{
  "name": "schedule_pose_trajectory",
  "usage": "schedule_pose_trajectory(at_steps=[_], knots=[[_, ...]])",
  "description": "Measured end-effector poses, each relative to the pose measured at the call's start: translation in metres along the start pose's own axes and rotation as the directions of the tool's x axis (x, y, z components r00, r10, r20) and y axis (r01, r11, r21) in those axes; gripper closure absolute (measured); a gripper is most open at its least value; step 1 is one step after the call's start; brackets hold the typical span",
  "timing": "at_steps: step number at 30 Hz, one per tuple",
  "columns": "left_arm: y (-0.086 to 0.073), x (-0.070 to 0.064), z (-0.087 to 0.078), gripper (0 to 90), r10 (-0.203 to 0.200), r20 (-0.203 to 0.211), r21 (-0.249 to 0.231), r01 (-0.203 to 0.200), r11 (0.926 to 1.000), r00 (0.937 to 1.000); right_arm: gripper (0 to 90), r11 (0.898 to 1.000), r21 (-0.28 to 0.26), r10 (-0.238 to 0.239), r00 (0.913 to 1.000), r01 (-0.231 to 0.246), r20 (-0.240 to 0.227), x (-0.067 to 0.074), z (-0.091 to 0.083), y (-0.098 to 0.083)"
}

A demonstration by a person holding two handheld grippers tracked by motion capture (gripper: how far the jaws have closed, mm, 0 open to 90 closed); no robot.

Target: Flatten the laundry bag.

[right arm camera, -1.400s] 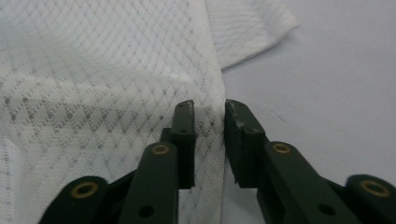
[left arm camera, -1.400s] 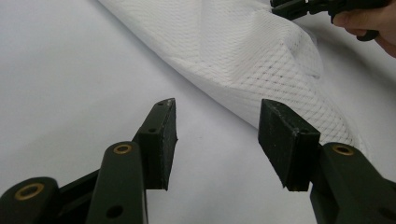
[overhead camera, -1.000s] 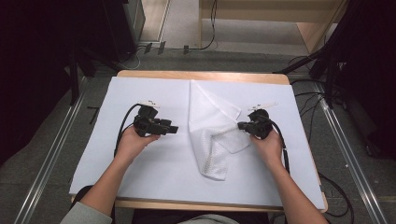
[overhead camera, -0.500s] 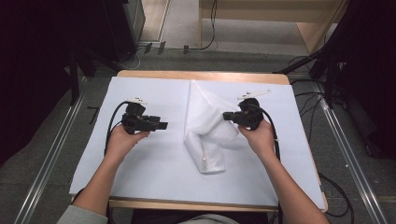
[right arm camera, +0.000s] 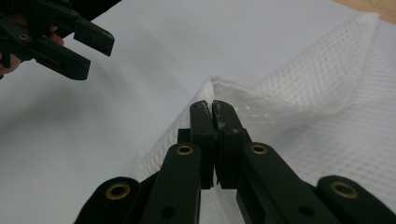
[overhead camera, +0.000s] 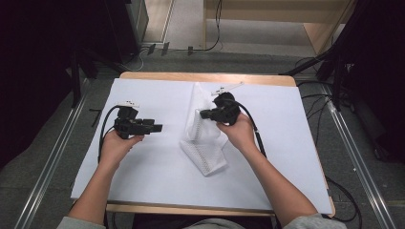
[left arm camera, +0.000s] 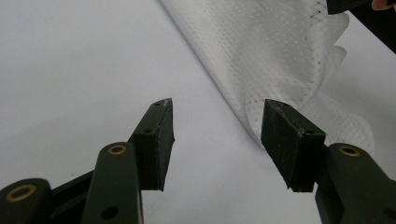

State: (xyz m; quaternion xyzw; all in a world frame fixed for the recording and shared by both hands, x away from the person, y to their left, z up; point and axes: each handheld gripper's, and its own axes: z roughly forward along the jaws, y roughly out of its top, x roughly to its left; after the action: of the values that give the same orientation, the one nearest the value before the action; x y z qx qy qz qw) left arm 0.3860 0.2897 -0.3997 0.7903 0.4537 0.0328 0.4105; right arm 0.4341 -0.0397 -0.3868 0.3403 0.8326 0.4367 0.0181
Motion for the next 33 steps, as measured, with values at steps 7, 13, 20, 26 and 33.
schedule_pose_trajectory(at_steps=[7,13,20,26,33], knots=[[-0.004,0.007,-0.009,44.9,-0.025,-0.014,-0.023,0.024,0.9994,0.9996,89.4,0.999,0.015,-0.032,0.9993,0.032,-0.019,0.013,0.030,0.015],[-0.005,0.011,-0.011,45.0,-0.033,-0.026,-0.026,0.033,0.9991,0.9991,88.7,0.998,0.041,-0.039,0.9986,0.041,-0.036,0.024,0.059,0.024],[-0.005,0.013,-0.011,45.0,-0.038,-0.022,-0.024,0.037,0.9990,0.9990,68.1,0.998,0.004,-0.055,0.9984,0.055,-0.015,0.029,0.059,0.036],[-0.002,0.008,-0.007,44.6,-0.021,-0.021,-0.015,0.021,0.9997,0.9996,68.3,0.999,-0.016,-0.048,0.9988,0.048,0.010,0.019,0.030,0.038],[0.001,0.005,-0.002,44.4,-0.012,-0.014,-0.007,0.012,0.9999,0.9998,71.0,1.000,0.013,-0.011,0.9988,0.010,0.047,-0.006,0.012,0.028]])
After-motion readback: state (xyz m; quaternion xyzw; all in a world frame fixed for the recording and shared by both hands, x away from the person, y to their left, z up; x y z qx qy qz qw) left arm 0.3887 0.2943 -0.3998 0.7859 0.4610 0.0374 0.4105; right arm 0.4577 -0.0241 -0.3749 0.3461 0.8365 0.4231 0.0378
